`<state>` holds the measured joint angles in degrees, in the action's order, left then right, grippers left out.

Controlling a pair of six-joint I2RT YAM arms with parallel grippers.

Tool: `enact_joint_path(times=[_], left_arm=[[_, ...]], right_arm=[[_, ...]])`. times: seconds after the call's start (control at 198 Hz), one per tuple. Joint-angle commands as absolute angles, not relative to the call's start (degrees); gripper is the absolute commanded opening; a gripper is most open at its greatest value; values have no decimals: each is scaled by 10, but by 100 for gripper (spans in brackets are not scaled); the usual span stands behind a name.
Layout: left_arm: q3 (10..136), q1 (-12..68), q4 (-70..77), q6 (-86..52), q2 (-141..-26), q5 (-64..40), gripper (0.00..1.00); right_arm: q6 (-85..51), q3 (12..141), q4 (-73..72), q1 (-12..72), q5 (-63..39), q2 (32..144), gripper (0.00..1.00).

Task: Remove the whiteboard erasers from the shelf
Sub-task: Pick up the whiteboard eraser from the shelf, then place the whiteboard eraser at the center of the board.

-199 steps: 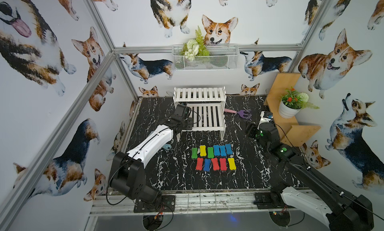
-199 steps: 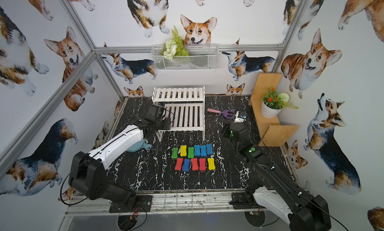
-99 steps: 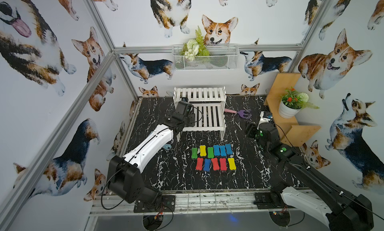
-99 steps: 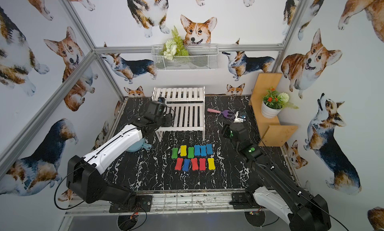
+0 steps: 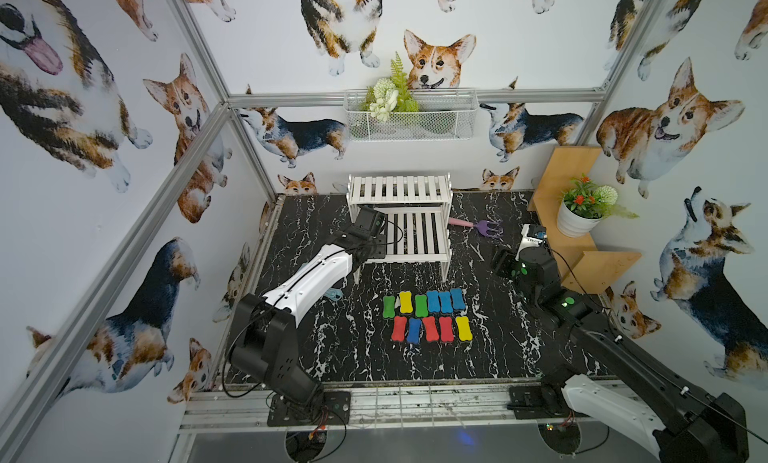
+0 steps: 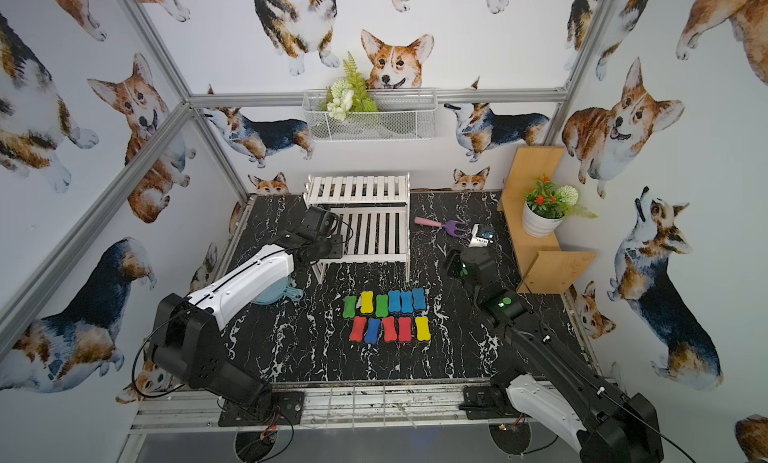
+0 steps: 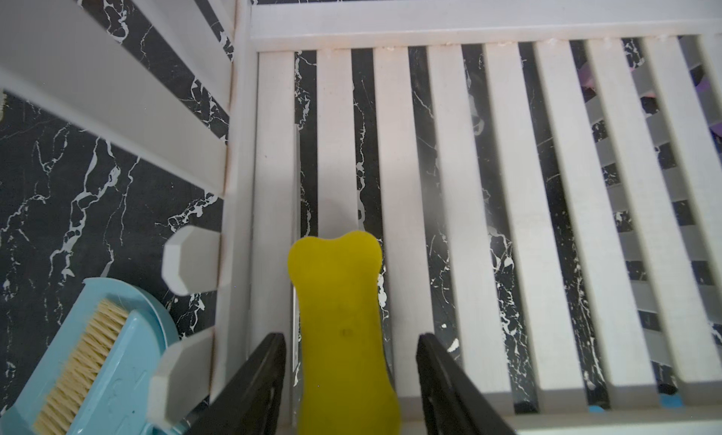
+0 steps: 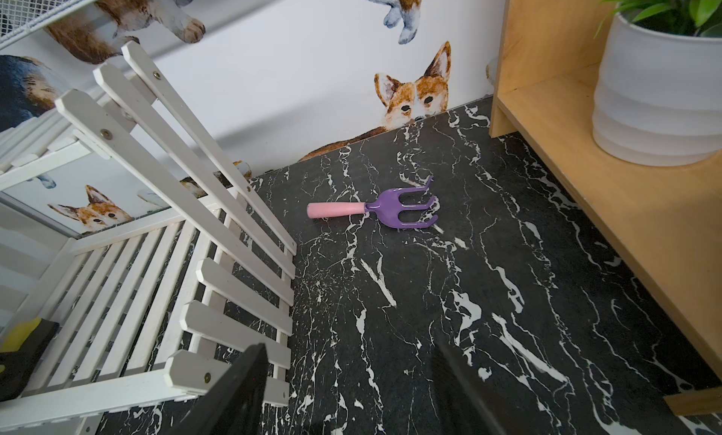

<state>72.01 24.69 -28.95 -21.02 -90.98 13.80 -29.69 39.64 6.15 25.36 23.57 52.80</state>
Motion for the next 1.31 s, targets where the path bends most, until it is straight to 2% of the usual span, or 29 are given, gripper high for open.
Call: enact_joint_path(times=[0.0,0.106,0.318,0.545,0.877,1.034,1.306], left_arm=[[729,244,-292,-206,-919,148,55],[729,245,-287,-205,-919,144,44],[732,244,-293,-208,-901,139,35],[669,302,-325,-258,-759,150,37],[438,453,-383,-459,-576,128,37],[328,472,-336,-508,-578,57,36],[335,472,-289,-462,-675,54,36]], right_arm=[[-296,395,53,253,243,525,72],[-297,394,52,254,242,526,72],[-297,394,52,253,242,526,72],[-296,395,56,253,246,518,72],[-300,392,54,253,238,519,72],[-297,396,54,253,238,523,72],[-295,402,59,253,242,524,72]])
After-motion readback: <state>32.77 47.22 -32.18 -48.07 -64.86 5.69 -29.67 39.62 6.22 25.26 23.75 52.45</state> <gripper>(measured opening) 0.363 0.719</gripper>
